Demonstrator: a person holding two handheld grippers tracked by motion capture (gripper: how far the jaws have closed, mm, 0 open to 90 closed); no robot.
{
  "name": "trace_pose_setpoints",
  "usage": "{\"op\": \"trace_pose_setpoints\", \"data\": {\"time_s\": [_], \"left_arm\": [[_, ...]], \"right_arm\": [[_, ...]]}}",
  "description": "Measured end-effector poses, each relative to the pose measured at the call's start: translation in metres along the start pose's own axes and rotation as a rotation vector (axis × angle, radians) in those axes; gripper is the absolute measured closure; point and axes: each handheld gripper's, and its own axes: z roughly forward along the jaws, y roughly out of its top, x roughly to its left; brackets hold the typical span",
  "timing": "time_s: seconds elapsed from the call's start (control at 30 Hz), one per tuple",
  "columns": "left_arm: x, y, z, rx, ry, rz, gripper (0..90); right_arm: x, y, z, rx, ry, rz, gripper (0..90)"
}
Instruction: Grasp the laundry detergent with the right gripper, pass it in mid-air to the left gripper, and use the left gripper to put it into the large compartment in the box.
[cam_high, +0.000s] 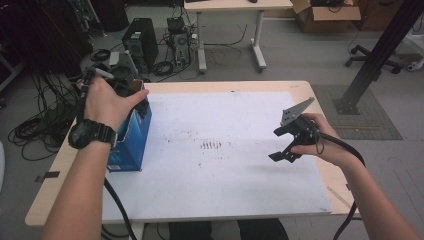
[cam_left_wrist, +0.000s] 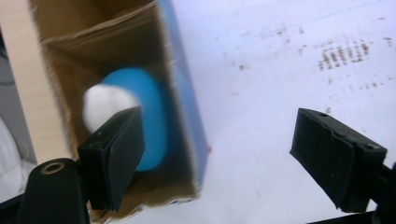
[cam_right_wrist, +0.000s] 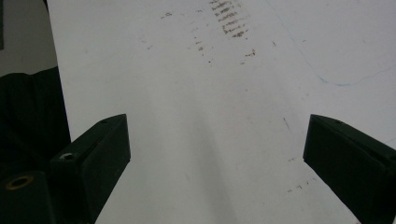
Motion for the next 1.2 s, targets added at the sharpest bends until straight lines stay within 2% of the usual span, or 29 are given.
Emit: {"op": "trace_pose_setpoints", "data": {"time_s": [0.13, 0.23, 0.3, 0.6, 0.87, 1.2], "left_arm": [[-0.019, 0.003, 0.001, -0.005, -0.03, 0.045, 17.4], [-0.032, 0.005, 0.004, -0.009, -0.052, 0.066, 14.2], [-0.04, 0.006, 0.008, -0.012, -0.051, 0.084, 11.0], [-0.07, 0.009, 0.024, 0.003, -0.099, 0.155, 7.6], [-0.091, 0.009, 0.039, 0.015, -0.151, 0.219, 4.8], [-0.11, 0.009, 0.054, 0.036, -0.175, 0.266, 4.8]], "right_arm": [[0.0, 0.001, -0.002, -0.001, 0.007, -0.001, 7.0], [0.0, 0.0, -0.003, 0.003, 0.007, 0.005, 6.8], [-0.001, -0.001, -0.004, 0.003, 0.003, 0.009, 6.8], [-0.001, -0.001, -0.008, 0.005, 0.003, 0.009, 6.0], [-0.002, -0.001, -0.006, 0.012, 0.009, 0.006, 4.1], [-0.005, -0.008, -0.006, 0.016, 0.008, 0.015, 3.6]]}}
